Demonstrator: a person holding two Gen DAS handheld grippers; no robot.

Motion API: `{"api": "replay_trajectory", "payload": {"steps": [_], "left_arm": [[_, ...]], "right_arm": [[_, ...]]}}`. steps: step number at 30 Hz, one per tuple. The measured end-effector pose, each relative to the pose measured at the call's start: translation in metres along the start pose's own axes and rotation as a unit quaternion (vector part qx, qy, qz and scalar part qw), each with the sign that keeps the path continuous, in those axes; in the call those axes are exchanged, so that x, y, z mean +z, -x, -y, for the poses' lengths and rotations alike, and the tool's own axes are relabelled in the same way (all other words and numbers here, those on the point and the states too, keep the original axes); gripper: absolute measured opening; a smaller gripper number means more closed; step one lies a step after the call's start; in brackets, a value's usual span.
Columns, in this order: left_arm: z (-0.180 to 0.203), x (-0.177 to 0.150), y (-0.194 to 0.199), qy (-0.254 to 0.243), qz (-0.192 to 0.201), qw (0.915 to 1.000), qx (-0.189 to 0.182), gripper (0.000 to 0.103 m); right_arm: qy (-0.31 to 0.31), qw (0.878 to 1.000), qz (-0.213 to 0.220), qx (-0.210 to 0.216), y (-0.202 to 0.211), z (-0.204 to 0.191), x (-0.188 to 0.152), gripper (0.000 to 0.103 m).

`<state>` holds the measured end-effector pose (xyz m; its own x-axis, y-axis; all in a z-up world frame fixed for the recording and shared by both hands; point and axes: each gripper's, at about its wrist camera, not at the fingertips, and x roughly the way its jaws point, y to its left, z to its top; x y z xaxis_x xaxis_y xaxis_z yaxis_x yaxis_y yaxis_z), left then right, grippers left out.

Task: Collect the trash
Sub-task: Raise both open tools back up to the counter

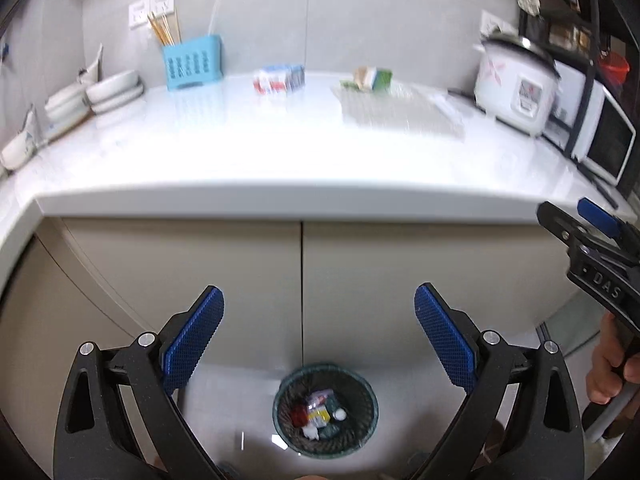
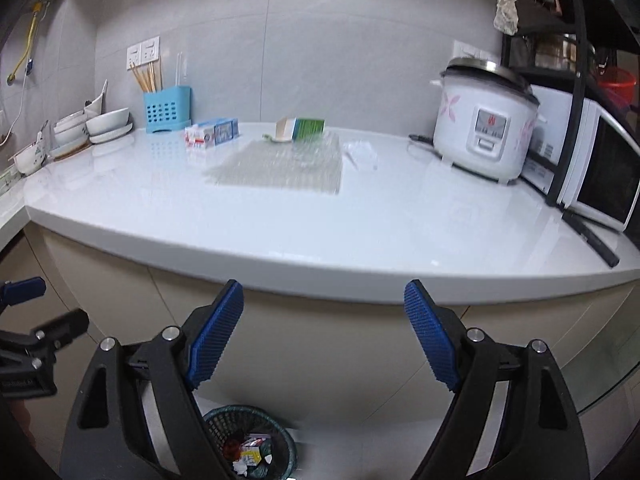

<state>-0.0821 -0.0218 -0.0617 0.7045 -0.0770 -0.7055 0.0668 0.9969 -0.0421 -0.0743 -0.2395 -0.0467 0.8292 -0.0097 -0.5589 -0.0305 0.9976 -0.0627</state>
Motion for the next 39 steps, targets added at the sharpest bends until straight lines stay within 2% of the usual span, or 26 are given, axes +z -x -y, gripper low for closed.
{"api": "replay_trajectory", "payload": {"steps": [7,12,21,26,29,34,39], "left_arm": [[-0.003,0.067,0.025,-0.015,0.021,0.9996,0.014,0.094],[-0.009,0.114,0.04,-0.004,0.018,0.9998,0.007,0.094],[0.0,0.186,0.043,-0.015,0.011,0.9996,0.021,0.095],[0.001,0.206,0.015,0.002,-0.008,0.9994,0.033,0.096],[0.003,0.212,-0.01,0.003,-0.018,0.999,0.042,0.096],[0.008,0.224,-0.047,0.017,-0.038,0.9987,0.028,0.096],[0.017,0.234,-0.097,0.014,-0.065,0.9977,0.017,0.096]], "right_arm": [[0.0,1.0,0.004,-0.005,0.008,0.017,0.062,0.079],[-0.013,1.0,0.0,0.0,0.014,0.029,0.11,0.079],[-0.054,0.998,-0.035,0.013,0.004,0.059,0.178,0.079],[-0.095,0.993,-0.058,0.034,-0.014,0.078,0.194,0.079],[-0.101,0.992,-0.063,0.026,-0.026,0.086,0.198,0.079],[-0.087,0.993,-0.075,0.006,-0.056,0.09,0.201,0.079],[-0.084,0.992,-0.098,-0.004,-0.103,0.095,0.197,0.079]]}}
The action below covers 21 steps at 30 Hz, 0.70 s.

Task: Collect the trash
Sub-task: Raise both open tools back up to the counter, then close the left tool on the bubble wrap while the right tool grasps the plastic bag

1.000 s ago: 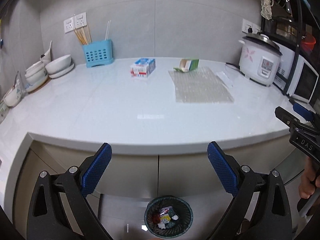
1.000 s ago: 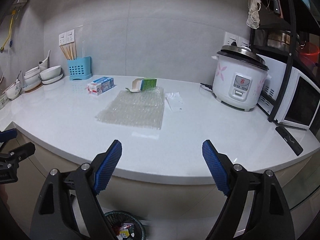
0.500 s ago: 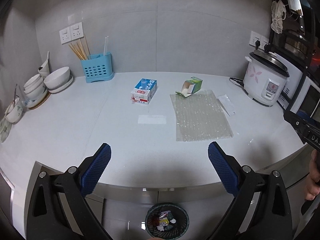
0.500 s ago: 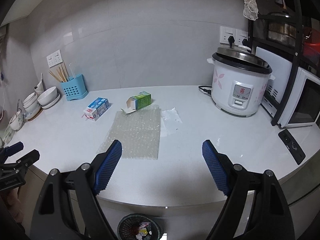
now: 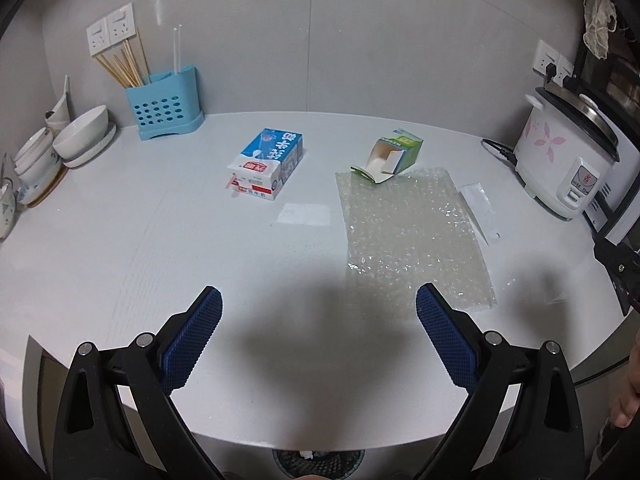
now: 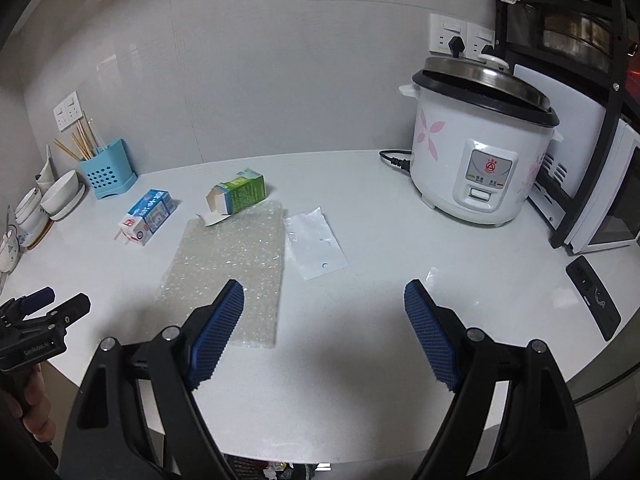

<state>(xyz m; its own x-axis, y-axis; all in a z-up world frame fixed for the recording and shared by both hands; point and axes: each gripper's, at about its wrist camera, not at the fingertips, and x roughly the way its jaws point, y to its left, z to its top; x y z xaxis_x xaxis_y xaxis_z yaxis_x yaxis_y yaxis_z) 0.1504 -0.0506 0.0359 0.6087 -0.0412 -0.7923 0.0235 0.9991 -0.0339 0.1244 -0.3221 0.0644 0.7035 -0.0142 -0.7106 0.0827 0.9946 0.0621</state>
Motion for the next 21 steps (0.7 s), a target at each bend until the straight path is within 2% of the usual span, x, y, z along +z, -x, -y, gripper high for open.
{"api": "replay_trajectory", "payload": {"steps": [11,21], "left_arm": [[0.036,0.045,-0.113,-0.009,-0.054,0.9984,-0.011,0.095],[0.048,0.068,-0.168,-0.013,-0.078,0.9967,-0.014,0.095]], "right_arm": [[0.008,0.998,-0.061,-0.019,-0.132,0.01,0.031,0.079],[0.02,0.994,-0.1,-0.032,-0.205,-0.005,0.051,0.079]]}}
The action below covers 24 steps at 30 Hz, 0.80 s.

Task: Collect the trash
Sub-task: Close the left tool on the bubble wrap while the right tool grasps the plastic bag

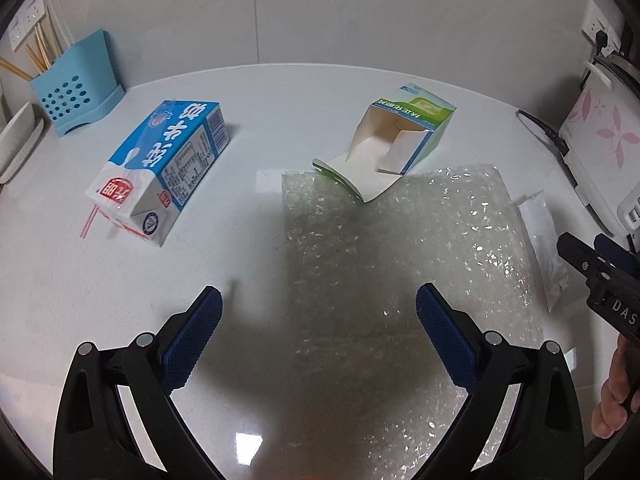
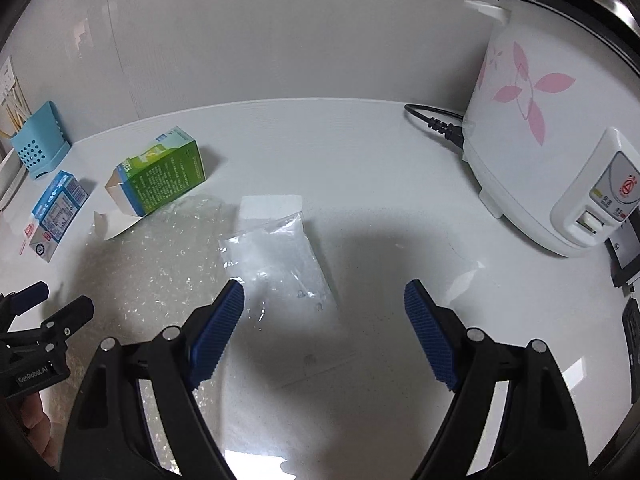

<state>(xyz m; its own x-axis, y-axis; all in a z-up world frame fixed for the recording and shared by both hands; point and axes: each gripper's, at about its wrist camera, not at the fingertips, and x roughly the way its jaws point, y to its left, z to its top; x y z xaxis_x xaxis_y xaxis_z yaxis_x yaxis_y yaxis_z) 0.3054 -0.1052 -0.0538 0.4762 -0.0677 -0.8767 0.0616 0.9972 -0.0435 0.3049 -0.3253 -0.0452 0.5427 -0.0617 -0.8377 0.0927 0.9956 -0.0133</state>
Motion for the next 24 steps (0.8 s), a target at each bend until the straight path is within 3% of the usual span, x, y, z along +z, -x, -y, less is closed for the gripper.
{"api": "replay_trajectory", "payload": {"steps": [7,10,13,17,20,23,24], "left_arm": [[0.004,0.007,-0.016,-0.006,-0.013,0.9998,0.015,0.093],[0.005,0.009,-0.016,-0.009,-0.016,0.9998,0.01,0.087],[0.007,0.009,-0.014,-0.008,-0.023,0.9997,-0.002,0.077],[0.01,0.007,-0.01,-0.011,-0.029,0.9995,-0.009,0.052],[0.009,0.005,-0.007,-0.007,-0.036,0.9992,-0.015,0.035],[0.007,0.002,-0.003,-0.003,-0.038,0.9989,-0.025,0.022],[0.006,0.002,-0.002,-0.002,-0.038,0.9989,-0.027,0.02]], "right_arm": [[-0.006,1.0,-0.018,0.012,-0.023,-0.005,0.005,0.075],[-0.005,1.0,-0.027,0.013,-0.03,-0.008,0.003,0.068],[-0.011,0.999,-0.031,0.018,-0.033,-0.008,0.0,0.058],[-0.014,0.999,-0.029,0.018,-0.03,-0.009,-0.002,0.04],[-0.02,0.999,-0.027,0.025,-0.028,-0.007,-0.003,0.032],[-0.022,0.999,-0.029,0.027,-0.025,-0.006,-0.004,0.009],[-0.023,0.999,-0.028,0.026,-0.023,-0.005,-0.006,0.009]]}}
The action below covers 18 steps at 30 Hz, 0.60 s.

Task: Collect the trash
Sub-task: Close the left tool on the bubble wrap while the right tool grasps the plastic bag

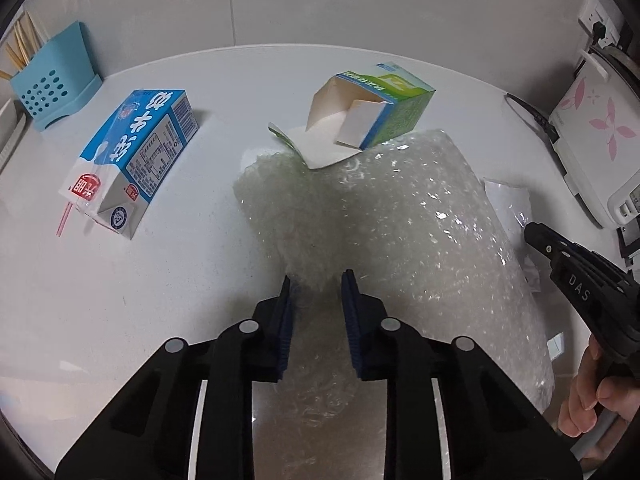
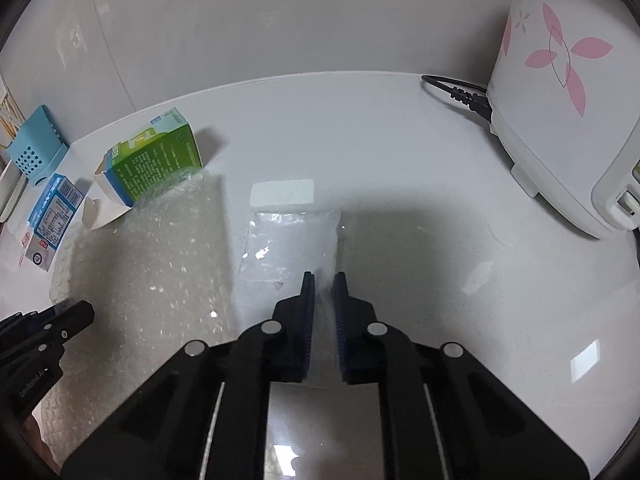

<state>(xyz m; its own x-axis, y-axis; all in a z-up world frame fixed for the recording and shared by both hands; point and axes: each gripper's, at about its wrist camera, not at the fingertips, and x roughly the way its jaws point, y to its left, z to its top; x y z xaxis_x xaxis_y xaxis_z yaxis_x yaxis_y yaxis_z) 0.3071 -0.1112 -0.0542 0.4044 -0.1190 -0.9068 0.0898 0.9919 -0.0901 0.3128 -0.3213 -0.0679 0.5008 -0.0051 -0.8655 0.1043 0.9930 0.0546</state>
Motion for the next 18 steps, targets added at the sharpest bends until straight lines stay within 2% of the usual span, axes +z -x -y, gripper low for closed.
{"api": "replay_trajectory", "payload": {"steps": [6,18], "left_arm": [[0.0,-0.006,0.009,-0.003,0.006,1.0,-0.003,0.014],[-0.001,-0.015,0.03,-0.004,0.026,0.9996,-0.002,0.013]], "right_arm": [[0.005,1.0,0.007,-0.004,0.009,-0.002,-0.005,0.006],[-0.003,1.0,0.025,-0.003,0.031,0.006,-0.01,0.005]]}}
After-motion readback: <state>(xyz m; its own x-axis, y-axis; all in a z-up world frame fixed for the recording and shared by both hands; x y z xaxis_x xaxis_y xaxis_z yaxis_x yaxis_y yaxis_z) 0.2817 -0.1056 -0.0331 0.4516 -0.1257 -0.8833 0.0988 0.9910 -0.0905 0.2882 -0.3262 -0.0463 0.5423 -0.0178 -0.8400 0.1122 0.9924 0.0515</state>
